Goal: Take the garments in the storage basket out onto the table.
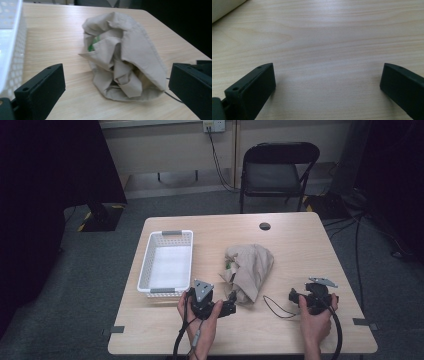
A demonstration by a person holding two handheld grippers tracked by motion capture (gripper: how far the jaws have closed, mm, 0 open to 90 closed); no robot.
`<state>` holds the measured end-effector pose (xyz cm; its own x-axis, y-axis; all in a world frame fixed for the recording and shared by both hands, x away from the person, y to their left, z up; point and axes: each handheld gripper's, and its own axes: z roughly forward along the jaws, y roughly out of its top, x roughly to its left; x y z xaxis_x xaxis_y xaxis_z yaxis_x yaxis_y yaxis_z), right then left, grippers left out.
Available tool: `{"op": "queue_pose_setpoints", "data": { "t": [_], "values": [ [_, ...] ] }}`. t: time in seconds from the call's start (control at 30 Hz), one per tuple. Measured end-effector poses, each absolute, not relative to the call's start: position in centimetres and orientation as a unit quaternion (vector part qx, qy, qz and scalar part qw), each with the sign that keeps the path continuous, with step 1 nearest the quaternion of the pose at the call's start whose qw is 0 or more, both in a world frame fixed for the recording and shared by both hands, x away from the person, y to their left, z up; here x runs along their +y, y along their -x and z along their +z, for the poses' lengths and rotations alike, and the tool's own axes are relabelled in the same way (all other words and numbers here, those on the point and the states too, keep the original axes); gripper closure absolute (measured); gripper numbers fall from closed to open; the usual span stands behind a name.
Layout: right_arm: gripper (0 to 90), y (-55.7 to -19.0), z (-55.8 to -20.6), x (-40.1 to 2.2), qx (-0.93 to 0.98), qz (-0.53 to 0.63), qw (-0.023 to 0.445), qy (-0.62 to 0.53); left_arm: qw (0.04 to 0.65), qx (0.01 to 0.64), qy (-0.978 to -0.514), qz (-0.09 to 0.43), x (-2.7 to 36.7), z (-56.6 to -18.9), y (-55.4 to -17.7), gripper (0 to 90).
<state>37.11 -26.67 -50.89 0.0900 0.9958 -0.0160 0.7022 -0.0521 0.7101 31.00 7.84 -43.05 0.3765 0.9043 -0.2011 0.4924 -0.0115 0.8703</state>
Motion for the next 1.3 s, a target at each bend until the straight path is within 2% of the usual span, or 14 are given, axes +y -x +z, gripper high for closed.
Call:
{"op": "queue_pose_setpoints", "data": {
  "t": [0.7,1.3],
  "values": [
    [0.0,-37.1,-50.9,-26.7,0.625,0.254,0.289,-0.679,0.466,0.541,-0.656,0.246,10.8,-43.0,-29.7,0.3],
    [0.0,-37.1,-50.9,-26.7,0.625,0.254,0.289,-0.679,0.439,0.576,-0.639,0.260,15.5,-45.1,-29.7,1.0]
  ]
}}
